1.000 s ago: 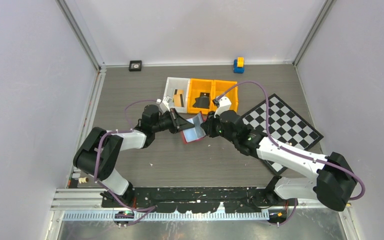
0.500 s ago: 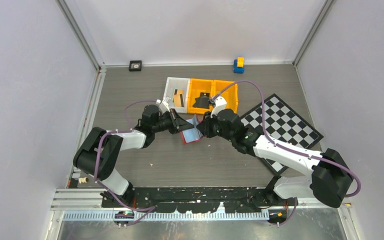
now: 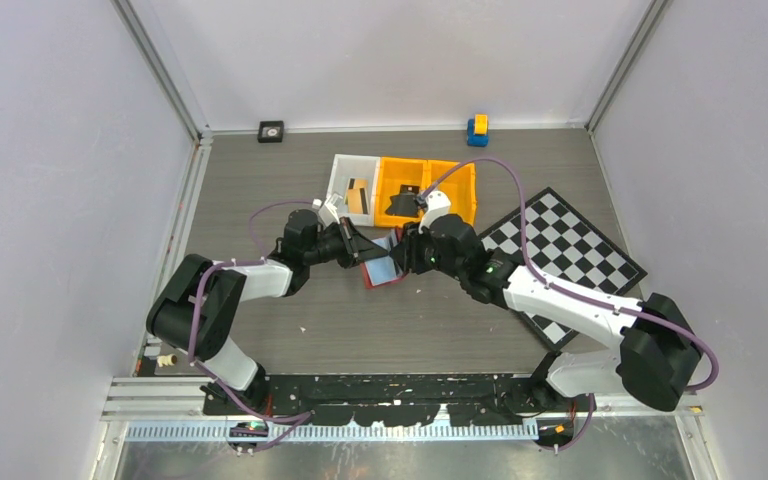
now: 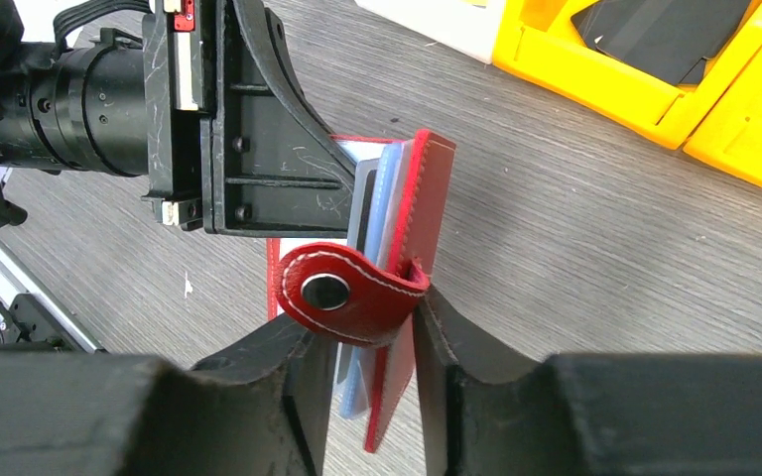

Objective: Take the credit cards out of the card holder
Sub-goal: Remove the credit card from the card holder.

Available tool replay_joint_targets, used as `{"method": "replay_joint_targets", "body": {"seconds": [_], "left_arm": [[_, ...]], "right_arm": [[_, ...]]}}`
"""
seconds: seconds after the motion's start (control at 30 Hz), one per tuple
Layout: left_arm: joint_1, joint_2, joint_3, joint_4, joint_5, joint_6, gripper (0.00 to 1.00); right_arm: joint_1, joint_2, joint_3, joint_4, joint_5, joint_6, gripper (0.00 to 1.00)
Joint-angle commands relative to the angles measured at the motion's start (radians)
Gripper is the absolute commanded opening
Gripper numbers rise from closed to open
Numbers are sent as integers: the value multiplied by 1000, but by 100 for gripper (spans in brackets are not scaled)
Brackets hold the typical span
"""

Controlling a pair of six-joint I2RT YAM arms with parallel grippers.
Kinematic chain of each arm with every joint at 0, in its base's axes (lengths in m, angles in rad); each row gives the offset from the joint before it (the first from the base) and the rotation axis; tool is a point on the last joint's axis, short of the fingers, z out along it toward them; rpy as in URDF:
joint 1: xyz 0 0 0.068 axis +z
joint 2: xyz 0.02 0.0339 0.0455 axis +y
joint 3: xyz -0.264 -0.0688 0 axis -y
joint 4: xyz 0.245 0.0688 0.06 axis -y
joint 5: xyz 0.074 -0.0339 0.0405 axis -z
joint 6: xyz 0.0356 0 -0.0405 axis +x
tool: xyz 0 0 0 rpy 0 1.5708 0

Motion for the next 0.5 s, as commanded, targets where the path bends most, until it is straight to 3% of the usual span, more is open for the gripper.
{"method": "replay_joint_targets", "body": {"seconds": [0.0, 0.33, 0.43, 0.47], "left_arm": [[2, -32, 28, 50, 16, -10, 0], [3, -30, 27, 56, 20, -13, 0], [3, -28, 28, 57, 19, -15, 0], [3, -26, 28, 57, 20, -15, 0]], "right_arm": [[4, 8, 50, 4, 26, -2, 42], [2, 13, 33, 52, -35, 16, 64], [-2, -1, 14, 87, -71, 28, 63], [-5, -4, 12, 91, -74, 32, 56]]}}
